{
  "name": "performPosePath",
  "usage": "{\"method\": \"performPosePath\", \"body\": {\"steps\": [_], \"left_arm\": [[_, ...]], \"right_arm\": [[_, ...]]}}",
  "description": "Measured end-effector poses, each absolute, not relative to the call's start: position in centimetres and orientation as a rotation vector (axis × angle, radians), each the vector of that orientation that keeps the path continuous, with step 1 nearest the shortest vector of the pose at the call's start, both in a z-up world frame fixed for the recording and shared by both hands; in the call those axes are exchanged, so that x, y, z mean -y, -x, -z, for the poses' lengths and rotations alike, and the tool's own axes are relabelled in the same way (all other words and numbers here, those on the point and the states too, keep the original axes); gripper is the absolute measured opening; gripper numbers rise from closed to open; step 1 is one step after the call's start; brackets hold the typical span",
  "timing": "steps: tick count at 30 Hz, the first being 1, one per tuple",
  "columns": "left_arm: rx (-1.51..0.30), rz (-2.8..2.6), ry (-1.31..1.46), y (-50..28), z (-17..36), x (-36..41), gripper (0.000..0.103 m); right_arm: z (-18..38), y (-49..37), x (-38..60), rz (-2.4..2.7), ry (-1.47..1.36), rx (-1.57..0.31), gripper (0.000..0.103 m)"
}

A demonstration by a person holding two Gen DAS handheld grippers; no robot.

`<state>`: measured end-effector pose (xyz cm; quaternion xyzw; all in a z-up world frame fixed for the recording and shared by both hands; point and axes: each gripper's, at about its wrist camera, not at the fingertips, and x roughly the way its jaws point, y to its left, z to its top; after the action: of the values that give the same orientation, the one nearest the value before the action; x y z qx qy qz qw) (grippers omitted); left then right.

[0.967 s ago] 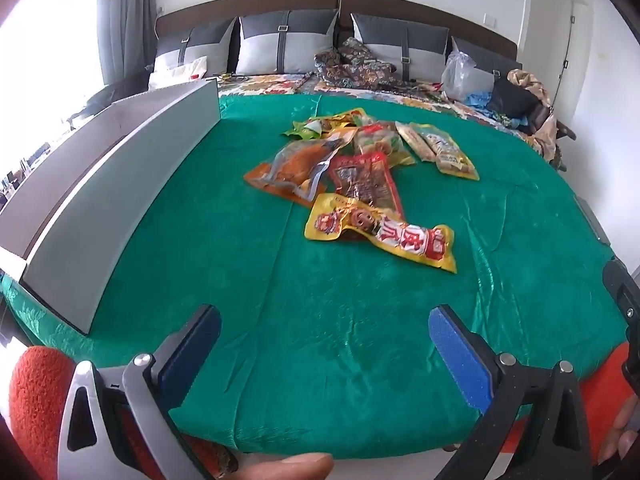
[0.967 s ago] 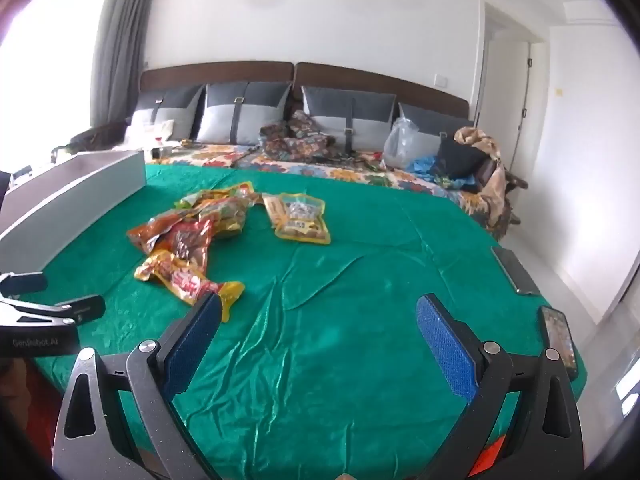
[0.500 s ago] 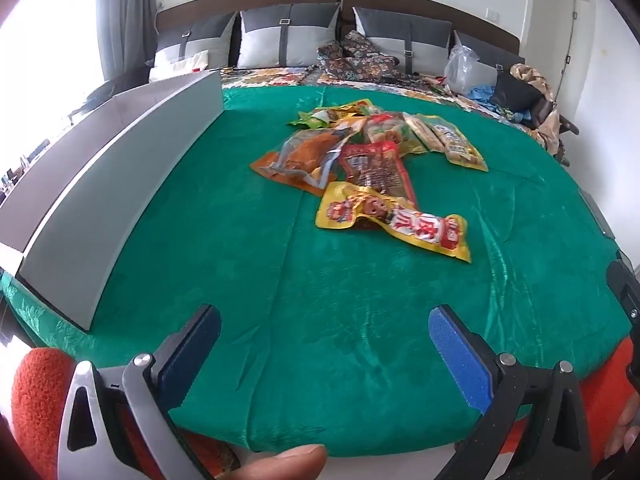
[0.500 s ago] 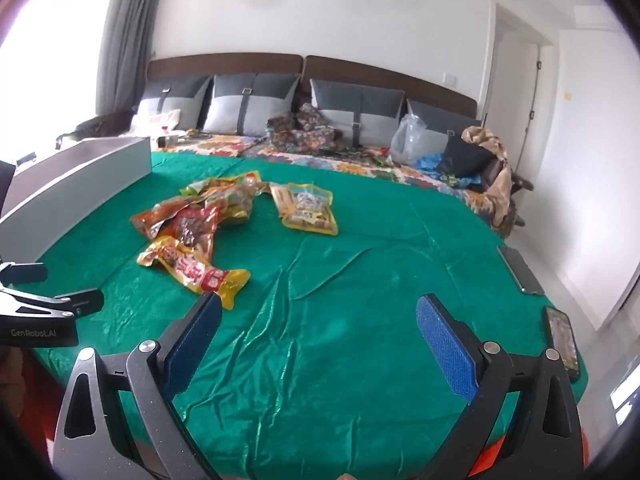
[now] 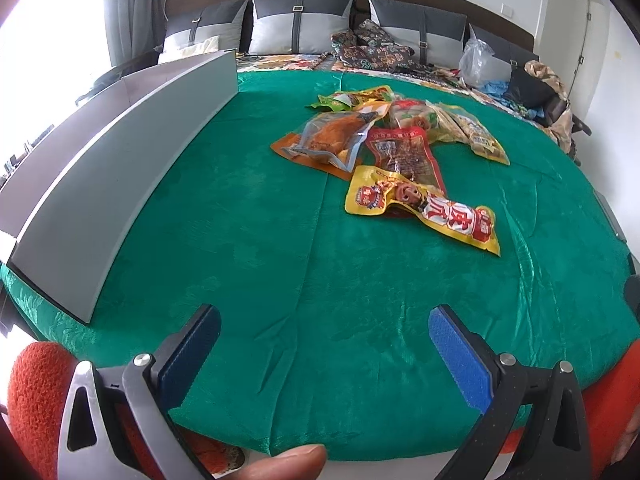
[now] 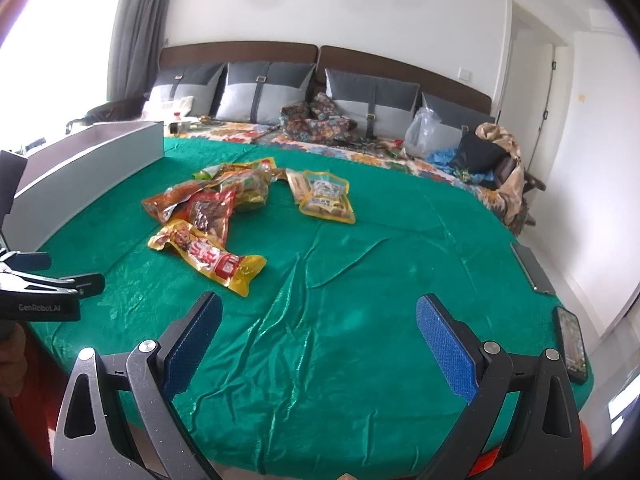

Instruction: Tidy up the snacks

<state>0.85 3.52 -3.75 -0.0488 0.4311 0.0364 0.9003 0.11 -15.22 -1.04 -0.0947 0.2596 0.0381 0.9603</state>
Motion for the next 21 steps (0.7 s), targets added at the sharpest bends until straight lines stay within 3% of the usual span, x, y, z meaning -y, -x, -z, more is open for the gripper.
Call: {"method": "performPosePath", "body": {"steps": [21], "left_arm": [[-0.88,-0.051,0.021,-0.8,3.4,-1.2,0.103]], "right_arm": [[0.3,0.8,19.0,-0.028,0.116,-0.528,0.099]]}}
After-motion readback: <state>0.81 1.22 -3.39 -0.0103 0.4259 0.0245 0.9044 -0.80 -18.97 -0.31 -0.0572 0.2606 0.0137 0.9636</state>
